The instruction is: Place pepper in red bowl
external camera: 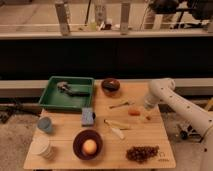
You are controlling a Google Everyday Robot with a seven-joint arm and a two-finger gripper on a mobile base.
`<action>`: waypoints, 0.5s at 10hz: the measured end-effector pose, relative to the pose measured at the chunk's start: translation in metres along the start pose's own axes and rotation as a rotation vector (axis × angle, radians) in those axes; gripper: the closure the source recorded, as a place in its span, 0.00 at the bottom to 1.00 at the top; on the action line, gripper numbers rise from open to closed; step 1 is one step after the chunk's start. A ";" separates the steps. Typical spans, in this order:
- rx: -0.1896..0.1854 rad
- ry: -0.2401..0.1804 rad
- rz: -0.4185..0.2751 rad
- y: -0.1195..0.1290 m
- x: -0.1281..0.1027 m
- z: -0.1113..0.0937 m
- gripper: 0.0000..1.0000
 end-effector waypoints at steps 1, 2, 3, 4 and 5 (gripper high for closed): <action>-0.002 0.002 0.002 0.000 0.001 0.002 0.42; -0.006 0.005 0.003 0.000 0.002 0.004 0.50; -0.012 0.011 0.002 0.000 0.002 0.006 0.61; -0.017 0.014 -0.001 0.000 0.000 0.008 0.71; -0.021 0.016 -0.005 0.000 -0.001 0.009 0.80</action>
